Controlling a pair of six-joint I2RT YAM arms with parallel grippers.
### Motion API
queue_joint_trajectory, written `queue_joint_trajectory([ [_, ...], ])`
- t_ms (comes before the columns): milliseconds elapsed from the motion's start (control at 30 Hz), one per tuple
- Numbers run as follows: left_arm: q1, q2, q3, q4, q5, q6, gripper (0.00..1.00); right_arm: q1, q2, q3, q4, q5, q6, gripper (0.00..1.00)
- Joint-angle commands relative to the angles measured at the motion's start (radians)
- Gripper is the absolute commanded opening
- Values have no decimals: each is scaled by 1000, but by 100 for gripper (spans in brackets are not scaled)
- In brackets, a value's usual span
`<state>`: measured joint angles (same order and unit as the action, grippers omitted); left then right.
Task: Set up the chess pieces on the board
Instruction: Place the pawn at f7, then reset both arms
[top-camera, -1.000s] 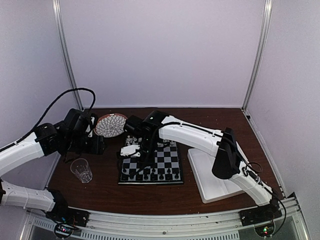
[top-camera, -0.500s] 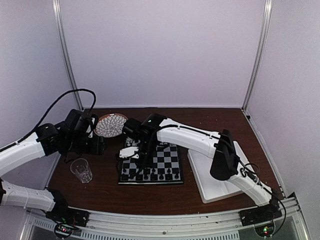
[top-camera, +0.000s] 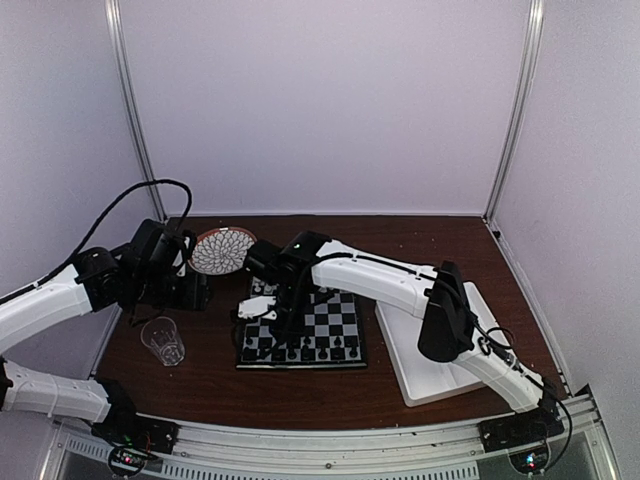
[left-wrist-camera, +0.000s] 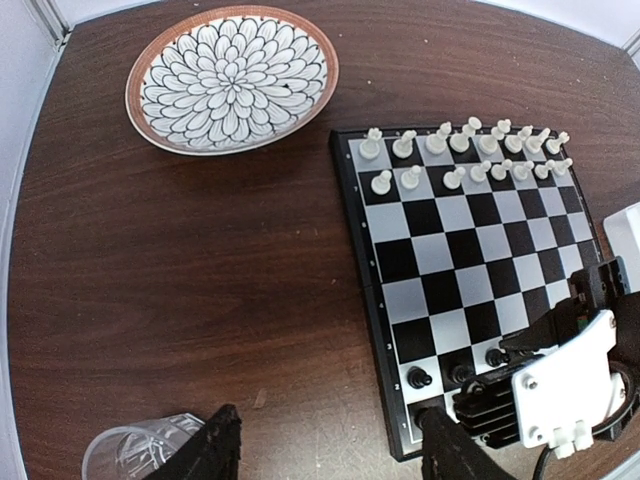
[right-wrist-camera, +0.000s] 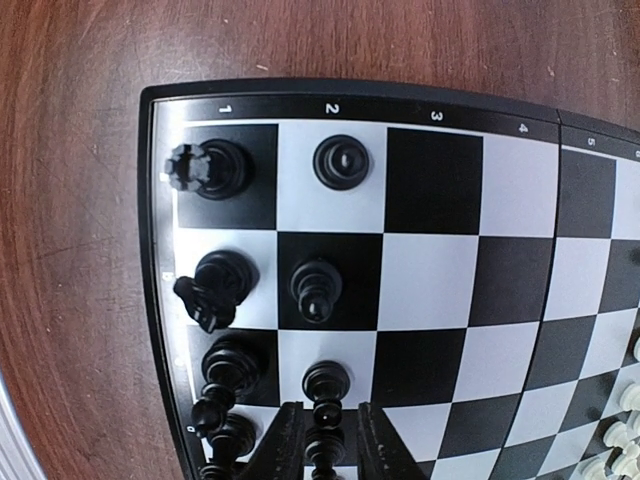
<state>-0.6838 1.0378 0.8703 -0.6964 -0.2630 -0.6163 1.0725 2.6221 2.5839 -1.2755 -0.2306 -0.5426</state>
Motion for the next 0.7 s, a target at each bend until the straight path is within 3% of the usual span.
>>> queue_joint_trajectory([
  [0,13,7,-16,51,14,15,62,12,-15,25,11,7,17,24],
  [267,21,16,-27,67,16,16,63,15,-117,0,13,30,22,27],
  [533,29,38,16,36,-43,93,80,1,-284,-108,14,109,-8,34],
  [667,29,40,47,28,-77,139,83,-37,-369,-147,13,122,-11,39],
])
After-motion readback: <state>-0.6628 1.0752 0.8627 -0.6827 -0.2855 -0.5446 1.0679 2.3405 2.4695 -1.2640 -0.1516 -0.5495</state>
